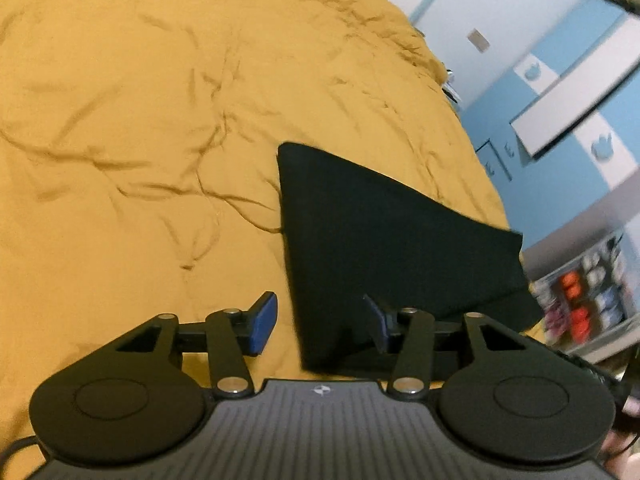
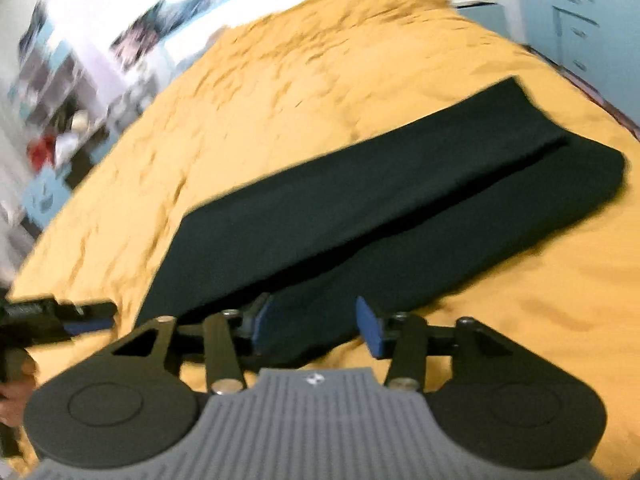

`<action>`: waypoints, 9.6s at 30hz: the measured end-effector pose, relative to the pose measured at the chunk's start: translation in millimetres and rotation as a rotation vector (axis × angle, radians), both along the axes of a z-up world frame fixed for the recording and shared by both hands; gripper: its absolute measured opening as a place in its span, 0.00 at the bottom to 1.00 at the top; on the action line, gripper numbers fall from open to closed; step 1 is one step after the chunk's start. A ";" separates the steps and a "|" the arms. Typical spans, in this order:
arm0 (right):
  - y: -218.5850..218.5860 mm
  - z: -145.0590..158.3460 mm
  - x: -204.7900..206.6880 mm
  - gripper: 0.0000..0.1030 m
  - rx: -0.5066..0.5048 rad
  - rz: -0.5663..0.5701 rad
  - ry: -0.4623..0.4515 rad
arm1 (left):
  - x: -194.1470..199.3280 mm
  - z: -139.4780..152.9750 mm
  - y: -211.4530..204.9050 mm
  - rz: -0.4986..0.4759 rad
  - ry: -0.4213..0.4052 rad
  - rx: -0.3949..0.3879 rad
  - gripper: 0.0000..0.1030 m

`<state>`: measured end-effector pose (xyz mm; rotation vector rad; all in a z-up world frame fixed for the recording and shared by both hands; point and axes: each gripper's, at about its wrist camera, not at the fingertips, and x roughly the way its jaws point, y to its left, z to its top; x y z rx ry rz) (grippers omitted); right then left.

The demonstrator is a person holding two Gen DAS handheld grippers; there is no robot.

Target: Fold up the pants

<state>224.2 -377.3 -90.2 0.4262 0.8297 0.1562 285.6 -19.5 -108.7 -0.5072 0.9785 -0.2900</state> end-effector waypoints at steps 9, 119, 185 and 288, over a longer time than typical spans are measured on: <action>-131.9 -17.6 -13.8 0.60 0.280 -0.380 0.006 | 24.0 -56.2 10.5 0.109 0.115 -0.263 0.55; -91.3 52.3 -37.0 0.07 -0.236 0.135 -0.112 | 40.3 91.3 -196.9 -0.091 0.178 -0.093 0.07; -100.4 53.8 -23.3 0.02 -0.042 -0.020 0.095 | -56.3 34.1 -78.2 -0.200 0.033 0.139 0.23; -140.1 -29.2 -3.6 0.19 0.427 -0.014 0.102 | -7.5 -8.0 -90.2 -0.212 0.004 -0.144 0.21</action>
